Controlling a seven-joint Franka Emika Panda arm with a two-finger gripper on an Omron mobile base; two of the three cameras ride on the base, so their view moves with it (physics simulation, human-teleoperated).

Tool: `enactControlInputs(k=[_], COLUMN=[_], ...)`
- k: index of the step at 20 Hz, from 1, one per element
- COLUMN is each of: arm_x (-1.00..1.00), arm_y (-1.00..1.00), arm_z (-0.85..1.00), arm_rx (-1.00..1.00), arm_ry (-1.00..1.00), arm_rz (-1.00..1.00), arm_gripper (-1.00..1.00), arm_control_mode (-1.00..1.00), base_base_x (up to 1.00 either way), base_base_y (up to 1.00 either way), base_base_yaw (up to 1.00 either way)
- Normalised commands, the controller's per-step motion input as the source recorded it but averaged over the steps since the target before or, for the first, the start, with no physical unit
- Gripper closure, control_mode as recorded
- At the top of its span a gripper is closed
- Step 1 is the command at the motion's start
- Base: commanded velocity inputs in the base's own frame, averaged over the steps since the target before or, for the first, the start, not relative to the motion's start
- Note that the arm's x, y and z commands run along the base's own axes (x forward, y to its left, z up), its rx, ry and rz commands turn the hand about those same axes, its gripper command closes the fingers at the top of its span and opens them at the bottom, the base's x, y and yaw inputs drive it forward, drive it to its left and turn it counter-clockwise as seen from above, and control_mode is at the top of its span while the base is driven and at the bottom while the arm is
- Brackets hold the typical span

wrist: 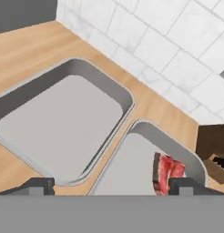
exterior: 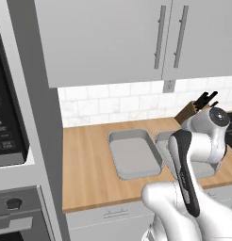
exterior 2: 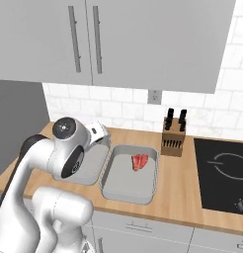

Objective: Place one lime and one steak in each tupperware on the nearby counter, to pack two identical lunches.

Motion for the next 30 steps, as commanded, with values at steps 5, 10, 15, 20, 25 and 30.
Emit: enactControlInputs(k=[5, 10, 15, 20, 25, 30], arm_x=[-0.57, -0.45, -0.22, -0.14, -0.10, 0.00], arm_y=[0.37, 0.81, 0.28, -0.20, -0.11, 0.00], arm_z=[0.00, -0.07, -0.30, -0.42, -0.08, 0.00], arm_rx=[0.53, 0.13, 0.01, 0.06, 0.02, 0.00], arm_ry=[-0.22, -0.14, -0.09, 0.00, 0.00, 0.00], arm_rz=[-0.56, -0.37, -0.12, 0.00, 0.02, 0.00], arm_gripper=[-1.00, -1.00, -1.00, -1.00, -1.00, -1.00], arm_control_mode=[-1.00, -1.00, -1.00, -1.00, 1.00, 1.00], base_base_x=[0.00, 0.00, 0.00, 0.00, -0.70, -1.00], base_base_y=[0.00, 0.00, 0.00, 0.00, -0.32, 0.13], base_base_yaw=[0.00, 0.00, 0.00, 0.00, 0.13, 0.10])
